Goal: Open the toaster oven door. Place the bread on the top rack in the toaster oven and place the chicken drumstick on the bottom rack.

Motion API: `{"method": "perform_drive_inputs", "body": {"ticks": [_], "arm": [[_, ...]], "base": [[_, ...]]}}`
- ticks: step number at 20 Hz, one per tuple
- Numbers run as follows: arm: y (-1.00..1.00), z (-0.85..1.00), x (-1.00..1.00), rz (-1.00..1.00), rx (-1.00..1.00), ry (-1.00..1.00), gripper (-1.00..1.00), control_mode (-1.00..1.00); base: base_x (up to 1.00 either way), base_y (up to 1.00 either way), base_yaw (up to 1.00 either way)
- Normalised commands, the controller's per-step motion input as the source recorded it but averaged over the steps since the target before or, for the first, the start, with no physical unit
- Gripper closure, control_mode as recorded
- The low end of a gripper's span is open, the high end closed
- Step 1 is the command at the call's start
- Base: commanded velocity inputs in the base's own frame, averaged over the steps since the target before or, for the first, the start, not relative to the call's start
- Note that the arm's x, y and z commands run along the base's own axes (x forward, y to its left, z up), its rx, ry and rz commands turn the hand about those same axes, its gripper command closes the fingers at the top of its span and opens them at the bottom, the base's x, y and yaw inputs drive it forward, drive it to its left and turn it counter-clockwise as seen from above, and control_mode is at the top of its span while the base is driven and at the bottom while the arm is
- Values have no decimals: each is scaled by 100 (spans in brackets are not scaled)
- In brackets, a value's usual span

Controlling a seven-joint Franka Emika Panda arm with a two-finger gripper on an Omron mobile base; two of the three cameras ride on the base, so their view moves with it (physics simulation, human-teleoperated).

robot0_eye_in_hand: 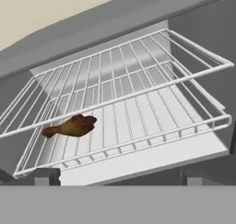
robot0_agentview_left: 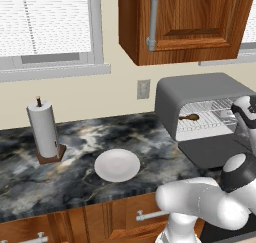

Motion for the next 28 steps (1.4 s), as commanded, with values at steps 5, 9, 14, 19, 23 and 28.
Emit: {"method": "perform_drive_inputs", "body": {"ticks": [5,9,14,19,23,28], "arm": [[-5,7,25,0,19,1,-100,-100],[-8,0,26,0,23,0,-100,-100],[-5,-11,24,-2,15,0,-100,-100],[-3,-15,27,-10,7,-1,-100,-100],[-2,-12,27,-11,1,-4,-100,-100],[0,-14,19,-7,0,-10,-100,-100]], "base": [[0,0,0],[0,0,0],[0,0,0],[0,0,0],[0,0,0],[0,0,0]]}}
